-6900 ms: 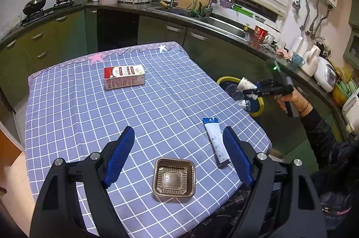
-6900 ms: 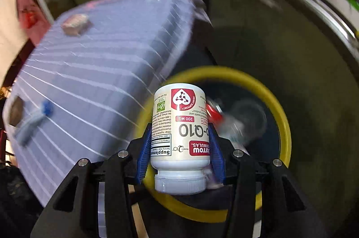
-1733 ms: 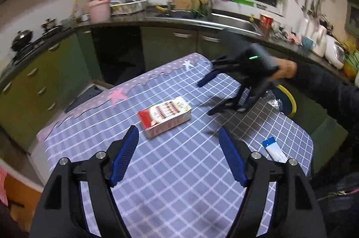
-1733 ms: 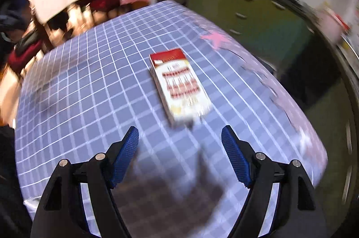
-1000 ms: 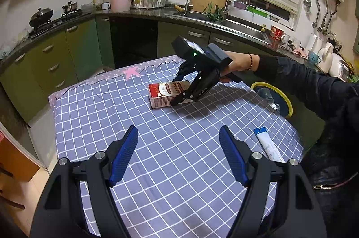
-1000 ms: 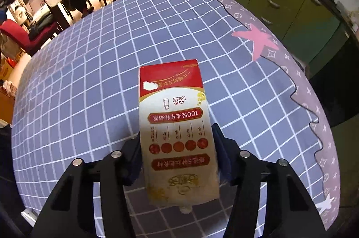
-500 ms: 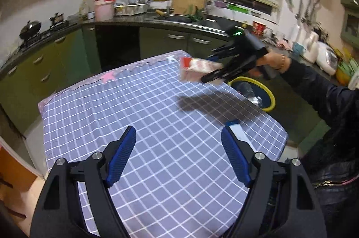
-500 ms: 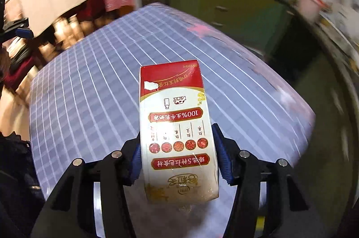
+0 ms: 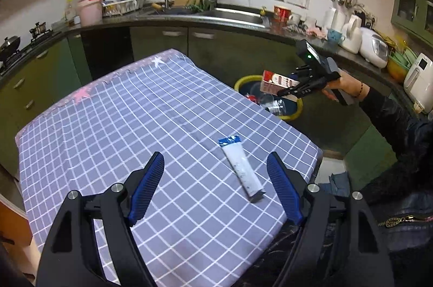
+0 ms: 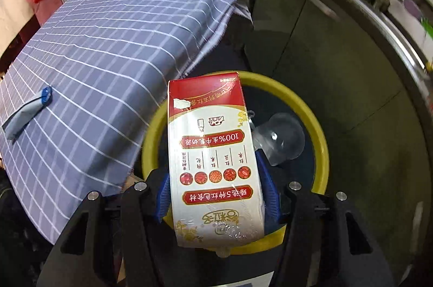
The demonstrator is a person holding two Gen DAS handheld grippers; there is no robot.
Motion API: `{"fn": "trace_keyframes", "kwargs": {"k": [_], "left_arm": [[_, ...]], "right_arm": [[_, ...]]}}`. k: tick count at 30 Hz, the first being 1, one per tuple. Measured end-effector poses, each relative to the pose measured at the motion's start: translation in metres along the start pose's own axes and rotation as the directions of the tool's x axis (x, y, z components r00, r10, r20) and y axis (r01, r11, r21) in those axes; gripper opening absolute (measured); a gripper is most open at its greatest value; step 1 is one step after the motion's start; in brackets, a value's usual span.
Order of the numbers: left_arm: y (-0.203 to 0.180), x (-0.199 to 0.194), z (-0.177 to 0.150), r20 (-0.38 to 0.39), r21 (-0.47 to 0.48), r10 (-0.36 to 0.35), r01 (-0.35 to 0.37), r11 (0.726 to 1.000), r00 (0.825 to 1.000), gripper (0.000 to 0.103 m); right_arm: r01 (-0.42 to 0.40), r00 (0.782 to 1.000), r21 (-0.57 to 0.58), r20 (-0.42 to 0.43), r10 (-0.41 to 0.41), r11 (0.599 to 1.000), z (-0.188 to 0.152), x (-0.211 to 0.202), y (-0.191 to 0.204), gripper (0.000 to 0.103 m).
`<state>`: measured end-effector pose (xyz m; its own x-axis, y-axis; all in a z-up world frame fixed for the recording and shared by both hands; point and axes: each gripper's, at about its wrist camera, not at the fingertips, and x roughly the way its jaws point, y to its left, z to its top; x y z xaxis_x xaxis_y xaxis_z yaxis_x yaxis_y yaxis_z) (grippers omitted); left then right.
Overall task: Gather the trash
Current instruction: 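Carry the milk carton over the bin and open the right gripper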
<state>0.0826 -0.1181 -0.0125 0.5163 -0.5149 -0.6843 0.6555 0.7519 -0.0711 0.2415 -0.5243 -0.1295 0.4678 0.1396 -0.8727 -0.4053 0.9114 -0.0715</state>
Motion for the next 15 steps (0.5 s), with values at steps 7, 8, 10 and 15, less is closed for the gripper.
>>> {"fn": "trace_keyframes", "kwargs": {"k": [7,8,10,15], "left_arm": [[-0.023,0.031,0.003,-0.097,0.009,-0.01,0.011,1.0,0.995,0.075],[-0.026,0.035,0.004,-0.108,0.009,-0.012,0.013,1.0,0.994,0.075],[-0.03,0.044,0.006,-0.127,0.011,-0.017,0.018,1.0,0.992,0.076],[-0.037,0.069,0.012,-0.192,-0.016,-0.025,0.022,1.0,0.981,0.078]], "right_arm": [[0.033,0.998,0.08,0.052,-0.037,0.996,-0.01,0.012,-0.036,0.076],[0.025,0.996,0.102,0.08,-0.033,0.995,-0.014,0.005,-0.04,0.076],[0.023,0.991,0.127,0.126,-0.039,0.992,-0.022,-0.01,-0.039,0.076],[0.001,0.977,0.189,0.209,-0.041,0.982,-0.06,-0.048,-0.025,0.076]]}}
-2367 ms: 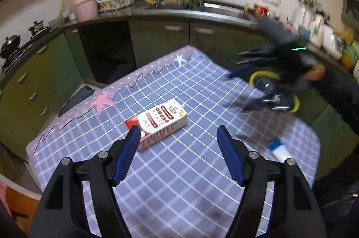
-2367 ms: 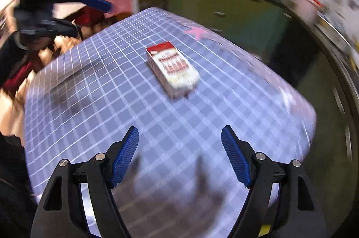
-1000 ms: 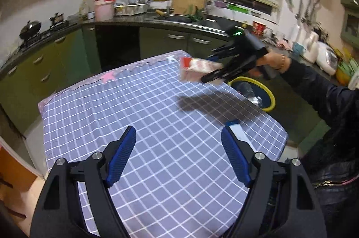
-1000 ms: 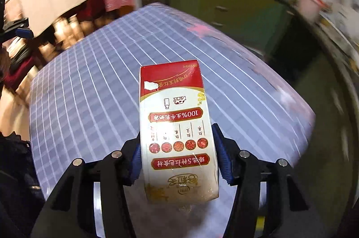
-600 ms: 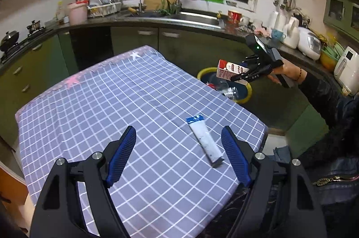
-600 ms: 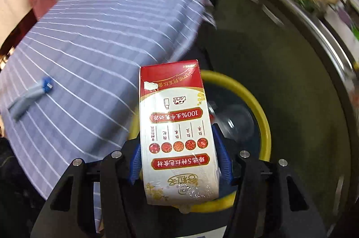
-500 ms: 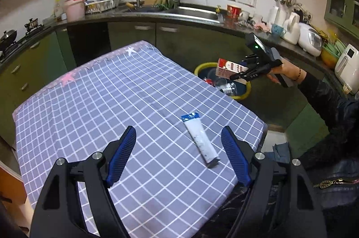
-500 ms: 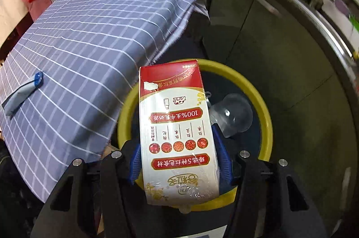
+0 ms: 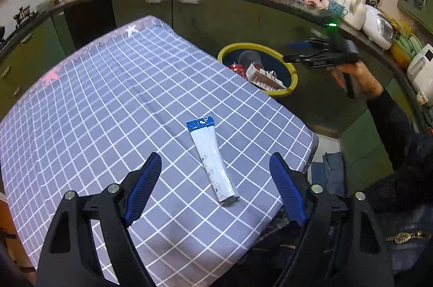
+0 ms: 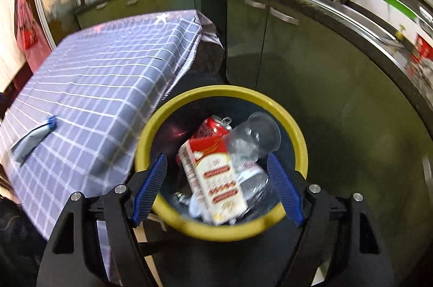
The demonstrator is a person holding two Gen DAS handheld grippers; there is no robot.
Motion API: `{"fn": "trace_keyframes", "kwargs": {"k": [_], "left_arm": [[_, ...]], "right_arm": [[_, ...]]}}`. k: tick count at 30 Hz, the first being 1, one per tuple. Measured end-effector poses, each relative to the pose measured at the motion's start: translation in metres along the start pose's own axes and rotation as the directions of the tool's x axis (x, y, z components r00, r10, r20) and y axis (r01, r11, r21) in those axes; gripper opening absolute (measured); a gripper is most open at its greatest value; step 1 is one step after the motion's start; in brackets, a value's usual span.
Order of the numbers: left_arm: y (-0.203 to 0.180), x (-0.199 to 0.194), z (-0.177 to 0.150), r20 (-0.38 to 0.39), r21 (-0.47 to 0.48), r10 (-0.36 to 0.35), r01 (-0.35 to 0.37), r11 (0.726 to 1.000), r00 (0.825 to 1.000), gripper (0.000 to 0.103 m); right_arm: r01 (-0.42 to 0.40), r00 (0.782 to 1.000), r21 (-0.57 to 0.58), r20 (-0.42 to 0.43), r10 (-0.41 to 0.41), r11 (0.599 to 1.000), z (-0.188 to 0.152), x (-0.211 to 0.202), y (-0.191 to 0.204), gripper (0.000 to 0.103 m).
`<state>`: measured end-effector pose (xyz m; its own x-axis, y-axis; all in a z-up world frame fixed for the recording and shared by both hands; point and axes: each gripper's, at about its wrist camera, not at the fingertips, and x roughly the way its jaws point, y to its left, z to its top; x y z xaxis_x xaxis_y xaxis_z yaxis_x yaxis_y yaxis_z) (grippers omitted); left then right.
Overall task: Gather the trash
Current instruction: 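Carry the milk carton over the bin and open the right gripper, then grasp the white toothpaste tube with the left gripper and lift it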
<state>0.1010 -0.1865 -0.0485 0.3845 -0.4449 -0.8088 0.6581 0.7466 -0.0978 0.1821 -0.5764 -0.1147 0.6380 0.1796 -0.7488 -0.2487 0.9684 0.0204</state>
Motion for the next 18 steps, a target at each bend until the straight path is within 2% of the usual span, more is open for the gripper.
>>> {"fn": "trace_keyframes", "kwargs": {"k": [8,18], "left_arm": [[-0.001,0.044,0.005,-0.115,-0.111,0.025,-0.038,0.993,0.993,0.078],[-0.016,0.077,0.008,-0.176,-0.183,0.07,-0.103,0.978,0.982,0.077]], "right_arm": [[-0.047,0.997,0.105,0.064,0.04,0.993,-0.042,-0.029,0.011,0.076],[-0.086,0.994,0.115,0.084,0.076,0.99,-0.046,-0.032,0.025,0.077]]}}
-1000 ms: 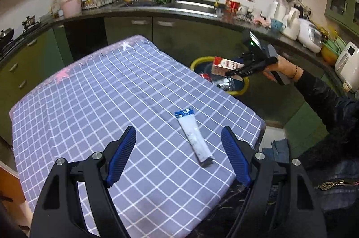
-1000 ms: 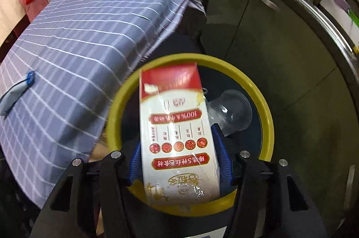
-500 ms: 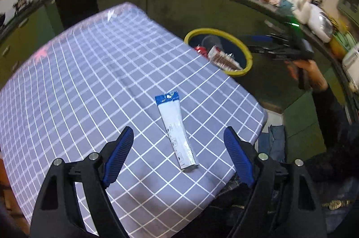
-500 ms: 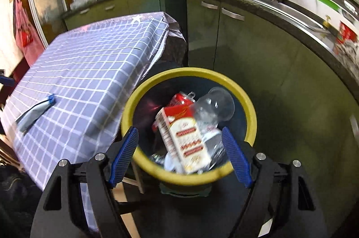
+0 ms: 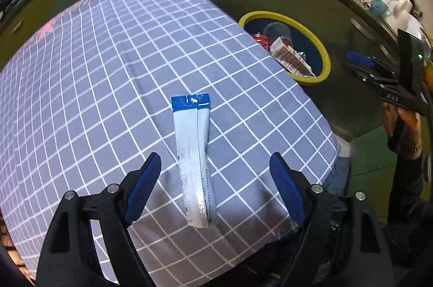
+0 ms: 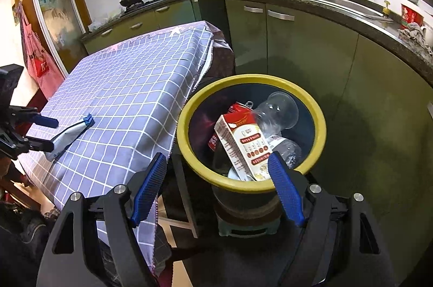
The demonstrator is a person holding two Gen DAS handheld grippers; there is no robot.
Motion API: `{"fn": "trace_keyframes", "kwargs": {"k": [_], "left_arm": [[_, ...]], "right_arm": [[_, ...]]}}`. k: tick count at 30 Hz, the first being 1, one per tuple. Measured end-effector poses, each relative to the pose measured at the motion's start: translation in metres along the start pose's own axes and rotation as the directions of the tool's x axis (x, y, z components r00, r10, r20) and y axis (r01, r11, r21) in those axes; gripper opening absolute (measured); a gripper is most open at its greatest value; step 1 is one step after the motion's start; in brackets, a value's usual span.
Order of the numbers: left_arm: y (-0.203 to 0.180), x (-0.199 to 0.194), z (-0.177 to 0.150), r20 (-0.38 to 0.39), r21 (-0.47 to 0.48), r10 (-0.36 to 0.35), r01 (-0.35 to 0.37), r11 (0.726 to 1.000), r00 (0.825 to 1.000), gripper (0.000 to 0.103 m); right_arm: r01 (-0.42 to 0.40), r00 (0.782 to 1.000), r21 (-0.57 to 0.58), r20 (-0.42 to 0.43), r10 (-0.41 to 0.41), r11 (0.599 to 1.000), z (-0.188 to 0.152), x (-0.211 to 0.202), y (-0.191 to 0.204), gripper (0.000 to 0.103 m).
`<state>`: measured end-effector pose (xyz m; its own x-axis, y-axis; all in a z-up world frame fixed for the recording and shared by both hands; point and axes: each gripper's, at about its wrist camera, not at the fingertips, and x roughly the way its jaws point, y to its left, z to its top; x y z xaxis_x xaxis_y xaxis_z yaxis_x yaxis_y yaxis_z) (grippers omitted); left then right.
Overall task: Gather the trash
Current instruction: 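Grasp the white toothpaste tube with the left gripper and lift it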
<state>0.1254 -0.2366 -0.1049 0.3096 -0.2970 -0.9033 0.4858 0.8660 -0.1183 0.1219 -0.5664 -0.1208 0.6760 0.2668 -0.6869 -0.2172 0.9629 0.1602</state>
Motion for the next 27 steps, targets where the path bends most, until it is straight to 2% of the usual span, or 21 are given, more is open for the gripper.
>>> {"fn": "trace_keyframes", "kwargs": {"k": [4,11,14,27], "left_arm": [[0.002,0.007,-0.001,-0.018,-0.028,-0.002,0.001,1.0,1.0,0.068],[0.005,0.015,-0.002,-0.039,-0.048,0.012,-0.014,0.999,0.999,0.061],[0.007,0.021,-0.003,-0.062,-0.059,0.003,-0.007,0.998,0.998,0.051],[0.009,0.022,-0.006,-0.045,-0.079,0.022,-0.025,0.997,0.999,0.022]], "right_arm": [[-0.01,1.0,-0.007,0.007,0.01,1.0,0.0,0.001,0.003,0.077],[-0.023,1.0,0.014,0.013,0.022,1.0,-0.003,0.003,0.0,0.077],[-0.032,0.999,0.019,0.019,0.031,0.999,-0.004,0.002,0.0,0.077],[-0.05,0.998,0.032,0.033,0.049,0.998,-0.008,-0.001,0.0,0.078]]}}
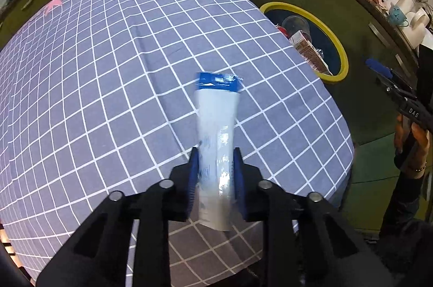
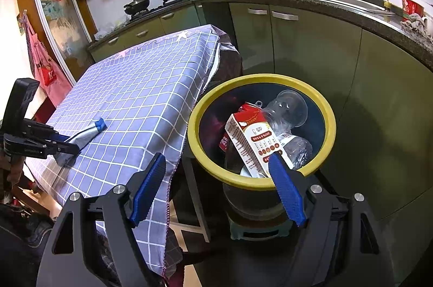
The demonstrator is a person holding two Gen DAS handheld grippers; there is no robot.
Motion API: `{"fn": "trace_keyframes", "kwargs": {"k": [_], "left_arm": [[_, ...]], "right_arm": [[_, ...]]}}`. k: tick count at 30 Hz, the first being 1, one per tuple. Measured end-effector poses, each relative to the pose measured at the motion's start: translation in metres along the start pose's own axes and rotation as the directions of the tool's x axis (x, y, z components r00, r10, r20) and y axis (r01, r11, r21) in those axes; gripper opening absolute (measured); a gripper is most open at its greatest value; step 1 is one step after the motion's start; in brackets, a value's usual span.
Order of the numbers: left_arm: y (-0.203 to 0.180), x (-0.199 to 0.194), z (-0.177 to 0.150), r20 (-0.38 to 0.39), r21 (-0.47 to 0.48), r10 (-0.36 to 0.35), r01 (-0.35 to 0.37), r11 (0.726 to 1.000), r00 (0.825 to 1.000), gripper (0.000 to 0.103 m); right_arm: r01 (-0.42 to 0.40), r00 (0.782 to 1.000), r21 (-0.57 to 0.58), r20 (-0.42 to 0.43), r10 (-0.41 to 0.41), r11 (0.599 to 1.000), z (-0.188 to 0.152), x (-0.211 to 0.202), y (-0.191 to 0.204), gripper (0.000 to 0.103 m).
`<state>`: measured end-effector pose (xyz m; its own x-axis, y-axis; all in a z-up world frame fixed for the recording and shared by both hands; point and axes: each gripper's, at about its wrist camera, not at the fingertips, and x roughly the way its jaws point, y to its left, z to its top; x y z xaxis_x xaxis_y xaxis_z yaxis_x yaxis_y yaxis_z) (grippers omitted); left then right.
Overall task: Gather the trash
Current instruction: 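Grasp the white toothpaste tube with the left gripper and lift it, then carry the toothpaste tube over the bin and release it with the left gripper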
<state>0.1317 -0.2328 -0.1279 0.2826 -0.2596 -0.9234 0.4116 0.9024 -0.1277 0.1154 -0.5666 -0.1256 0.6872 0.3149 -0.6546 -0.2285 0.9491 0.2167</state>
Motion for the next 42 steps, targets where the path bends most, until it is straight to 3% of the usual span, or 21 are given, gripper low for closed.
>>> {"fn": "trace_keyframes", "kwargs": {"k": [15,22,26,31,37,42], "left_arm": [[-0.01,-0.019,0.006,0.052,0.04,-0.014,0.012,0.999,0.999,0.019],[-0.046,-0.045,0.05,0.116,0.164,-0.089,0.069,0.984,0.989,0.019],[-0.083,-0.049,0.086,0.113,0.27,-0.147,0.112,0.956,0.983,0.019],[-0.119,-0.018,0.132,0.072,0.314,-0.178,0.147,0.938,0.981,0.019],[-0.139,0.055,0.176,0.009,0.271,-0.166,0.158,0.95,0.986,0.019],[-0.146,0.1,0.197,-0.014,0.238,-0.122,0.121,0.964,0.992,0.021]], "right_arm": [[-0.026,0.999,0.045,0.031,0.024,0.999,-0.006,-0.006,-0.006,0.078],[0.0,0.999,0.095,0.044,-0.004,0.995,-0.014,-0.016,-0.017,0.078],[0.016,0.998,0.12,0.055,-0.023,0.993,-0.019,-0.024,-0.024,0.078],[0.027,0.997,0.147,0.073,-0.038,0.989,-0.023,-0.033,-0.031,0.078],[0.038,0.996,0.172,0.068,-0.051,0.984,-0.029,-0.041,-0.039,0.078],[0.051,0.996,0.183,0.058,-0.063,0.982,-0.032,-0.044,-0.046,0.078]]}}
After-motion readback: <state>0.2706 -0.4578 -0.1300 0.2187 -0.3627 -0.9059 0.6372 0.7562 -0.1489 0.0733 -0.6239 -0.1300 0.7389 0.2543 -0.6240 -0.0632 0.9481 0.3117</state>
